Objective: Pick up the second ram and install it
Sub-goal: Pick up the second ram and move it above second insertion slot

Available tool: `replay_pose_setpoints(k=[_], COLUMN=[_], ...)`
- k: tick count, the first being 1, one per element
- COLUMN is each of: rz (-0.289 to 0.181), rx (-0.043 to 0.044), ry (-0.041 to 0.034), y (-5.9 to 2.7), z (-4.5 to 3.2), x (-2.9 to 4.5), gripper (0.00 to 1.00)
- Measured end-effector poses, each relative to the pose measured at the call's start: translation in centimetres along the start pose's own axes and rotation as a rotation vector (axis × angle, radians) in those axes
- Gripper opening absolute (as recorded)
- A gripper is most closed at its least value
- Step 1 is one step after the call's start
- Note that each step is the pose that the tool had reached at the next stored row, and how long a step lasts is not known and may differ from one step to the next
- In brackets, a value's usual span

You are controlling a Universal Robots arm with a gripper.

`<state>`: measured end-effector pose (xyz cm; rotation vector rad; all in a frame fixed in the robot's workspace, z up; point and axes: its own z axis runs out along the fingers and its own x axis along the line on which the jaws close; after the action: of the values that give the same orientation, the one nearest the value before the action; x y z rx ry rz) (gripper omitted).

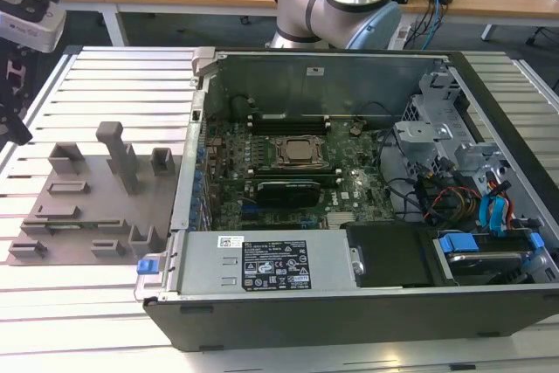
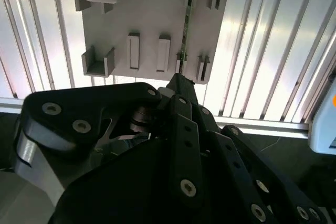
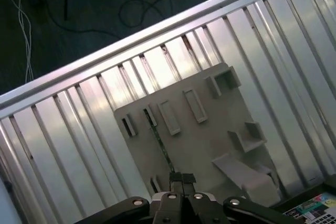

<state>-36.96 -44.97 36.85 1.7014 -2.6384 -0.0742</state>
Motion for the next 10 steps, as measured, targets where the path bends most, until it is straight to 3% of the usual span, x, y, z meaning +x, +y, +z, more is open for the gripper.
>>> replay_pose_setpoints(k=[10], rz=[-0.204], rx=[-0.005], ry=[0.0082], y=[0.0], z=[0.0], x=[0.0], gripper=[0.1])
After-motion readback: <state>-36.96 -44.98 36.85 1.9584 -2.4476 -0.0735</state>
